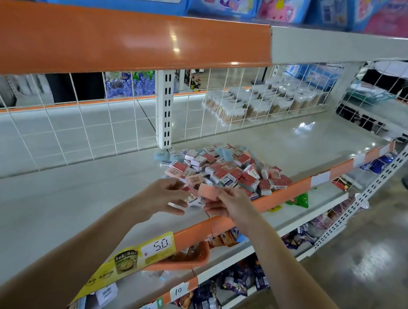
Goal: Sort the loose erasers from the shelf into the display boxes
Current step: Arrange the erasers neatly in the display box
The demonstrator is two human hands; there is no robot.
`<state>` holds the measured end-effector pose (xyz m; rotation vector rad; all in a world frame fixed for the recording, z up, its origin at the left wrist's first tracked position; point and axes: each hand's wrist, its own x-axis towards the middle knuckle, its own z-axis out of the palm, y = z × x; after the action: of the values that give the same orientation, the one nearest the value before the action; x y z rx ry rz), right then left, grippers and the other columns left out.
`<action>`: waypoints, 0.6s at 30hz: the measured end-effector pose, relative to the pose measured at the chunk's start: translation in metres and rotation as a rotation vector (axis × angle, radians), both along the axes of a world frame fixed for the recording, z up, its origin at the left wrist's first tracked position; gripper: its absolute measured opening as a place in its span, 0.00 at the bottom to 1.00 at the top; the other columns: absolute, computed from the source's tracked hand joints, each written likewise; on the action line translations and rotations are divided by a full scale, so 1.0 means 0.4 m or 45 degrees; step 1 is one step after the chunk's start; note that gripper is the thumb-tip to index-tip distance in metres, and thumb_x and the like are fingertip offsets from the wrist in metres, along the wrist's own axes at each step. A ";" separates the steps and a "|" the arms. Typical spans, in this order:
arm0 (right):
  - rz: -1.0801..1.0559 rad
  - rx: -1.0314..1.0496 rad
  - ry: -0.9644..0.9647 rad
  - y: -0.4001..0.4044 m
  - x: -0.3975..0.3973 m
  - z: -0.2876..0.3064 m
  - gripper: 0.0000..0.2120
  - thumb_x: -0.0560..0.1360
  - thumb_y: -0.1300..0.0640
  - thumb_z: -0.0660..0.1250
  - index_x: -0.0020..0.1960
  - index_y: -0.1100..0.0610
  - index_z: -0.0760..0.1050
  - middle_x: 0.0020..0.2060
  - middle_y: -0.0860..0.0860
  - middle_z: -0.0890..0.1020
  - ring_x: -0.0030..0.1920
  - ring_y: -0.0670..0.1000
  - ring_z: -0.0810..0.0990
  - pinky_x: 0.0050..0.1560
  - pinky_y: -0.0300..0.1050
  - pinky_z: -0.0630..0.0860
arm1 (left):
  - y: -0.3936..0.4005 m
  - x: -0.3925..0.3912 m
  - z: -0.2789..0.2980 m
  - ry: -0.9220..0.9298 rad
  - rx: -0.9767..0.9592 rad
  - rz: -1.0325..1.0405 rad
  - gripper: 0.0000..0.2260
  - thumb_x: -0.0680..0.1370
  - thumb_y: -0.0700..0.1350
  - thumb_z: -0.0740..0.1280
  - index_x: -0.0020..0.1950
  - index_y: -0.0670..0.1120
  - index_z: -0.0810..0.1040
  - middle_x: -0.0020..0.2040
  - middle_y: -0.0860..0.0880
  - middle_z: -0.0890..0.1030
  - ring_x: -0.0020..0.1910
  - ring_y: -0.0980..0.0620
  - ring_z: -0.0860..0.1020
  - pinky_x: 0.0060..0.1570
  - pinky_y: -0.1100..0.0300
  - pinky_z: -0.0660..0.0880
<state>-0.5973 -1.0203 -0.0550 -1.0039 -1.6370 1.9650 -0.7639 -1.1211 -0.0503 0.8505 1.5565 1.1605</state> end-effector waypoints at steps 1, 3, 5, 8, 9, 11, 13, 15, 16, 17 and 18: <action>0.000 -0.002 0.004 -0.002 -0.001 0.001 0.10 0.79 0.58 0.60 0.54 0.64 0.74 0.42 0.59 0.82 0.39 0.53 0.83 0.39 0.41 0.81 | 0.004 0.001 0.000 -0.055 0.011 0.016 0.07 0.76 0.36 0.66 0.54 0.38 0.75 0.45 0.43 0.78 0.41 0.49 0.80 0.44 0.55 0.81; -0.005 -0.008 0.014 -0.005 -0.002 0.000 0.11 0.79 0.58 0.60 0.55 0.65 0.73 0.42 0.59 0.82 0.37 0.52 0.83 0.38 0.40 0.81 | 0.010 0.007 0.001 -0.156 0.016 0.039 0.10 0.76 0.37 0.66 0.57 0.39 0.74 0.46 0.43 0.78 0.41 0.48 0.80 0.46 0.53 0.81; 0.005 -0.007 0.016 -0.008 -0.002 -0.001 0.12 0.79 0.57 0.60 0.55 0.66 0.73 0.41 0.58 0.82 0.37 0.51 0.83 0.38 0.40 0.81 | 0.015 0.015 -0.001 -0.220 0.002 0.040 0.11 0.78 0.38 0.65 0.59 0.40 0.73 0.46 0.43 0.78 0.44 0.46 0.80 0.45 0.53 0.81; 0.024 -0.006 0.024 -0.010 0.000 -0.004 0.14 0.79 0.56 0.60 0.56 0.66 0.73 0.41 0.57 0.83 0.37 0.51 0.83 0.39 0.40 0.81 | 0.018 0.023 -0.001 -0.280 -0.020 0.019 0.09 0.79 0.39 0.63 0.58 0.42 0.72 0.48 0.42 0.80 0.48 0.42 0.82 0.44 0.55 0.81; 0.024 -0.011 0.029 -0.011 0.001 -0.005 0.13 0.79 0.56 0.60 0.56 0.66 0.73 0.41 0.58 0.83 0.37 0.51 0.83 0.39 0.40 0.81 | 0.019 0.024 -0.001 -0.282 -0.026 0.011 0.09 0.79 0.39 0.63 0.58 0.41 0.71 0.51 0.41 0.80 0.49 0.42 0.82 0.44 0.55 0.81; 0.028 -0.011 0.036 -0.010 0.002 -0.006 0.12 0.79 0.56 0.60 0.54 0.65 0.74 0.41 0.58 0.82 0.36 0.50 0.83 0.39 0.40 0.81 | 0.022 0.024 -0.002 -0.267 -0.050 0.002 0.10 0.79 0.38 0.63 0.59 0.40 0.71 0.54 0.39 0.80 0.47 0.44 0.82 0.42 0.57 0.81; 0.025 0.001 0.030 -0.009 0.003 -0.006 0.12 0.79 0.56 0.60 0.54 0.65 0.74 0.41 0.58 0.82 0.36 0.50 0.83 0.40 0.40 0.81 | 0.026 0.027 -0.004 -0.246 -0.071 -0.002 0.11 0.78 0.37 0.64 0.60 0.39 0.71 0.53 0.41 0.80 0.44 0.47 0.82 0.38 0.61 0.80; 0.018 0.010 0.019 -0.008 0.003 -0.005 0.14 0.79 0.56 0.61 0.55 0.66 0.74 0.40 0.57 0.83 0.37 0.51 0.83 0.40 0.41 0.81 | 0.029 0.028 -0.004 -0.228 -0.085 -0.003 0.13 0.77 0.37 0.65 0.61 0.39 0.71 0.51 0.43 0.80 0.43 0.49 0.82 0.36 0.63 0.78; 0.018 0.017 0.016 -0.008 0.003 -0.005 0.14 0.79 0.56 0.61 0.55 0.66 0.74 0.40 0.57 0.83 0.37 0.51 0.83 0.40 0.41 0.81 | 0.030 0.029 -0.004 -0.208 -0.087 -0.009 0.13 0.77 0.37 0.66 0.61 0.39 0.71 0.50 0.44 0.80 0.43 0.50 0.82 0.36 0.63 0.77; 0.022 0.023 0.015 -0.009 0.004 -0.004 0.13 0.78 0.56 0.61 0.55 0.65 0.74 0.40 0.57 0.83 0.37 0.51 0.83 0.40 0.41 0.81 | 0.030 0.029 -0.005 -0.176 -0.085 -0.021 0.13 0.76 0.37 0.67 0.60 0.40 0.71 0.49 0.46 0.80 0.42 0.52 0.81 0.37 0.63 0.76; 0.028 0.030 0.016 -0.010 0.007 -0.003 0.12 0.78 0.56 0.62 0.54 0.64 0.75 0.40 0.57 0.83 0.37 0.50 0.84 0.40 0.40 0.81 | 0.029 0.030 -0.004 -0.121 -0.081 -0.039 0.13 0.76 0.38 0.67 0.59 0.41 0.72 0.48 0.47 0.79 0.41 0.53 0.80 0.39 0.63 0.75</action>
<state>-0.5946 -1.0242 -0.0562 -0.9667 -1.6678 1.9573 -0.7518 -1.1095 -0.0520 0.7639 1.4897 1.1084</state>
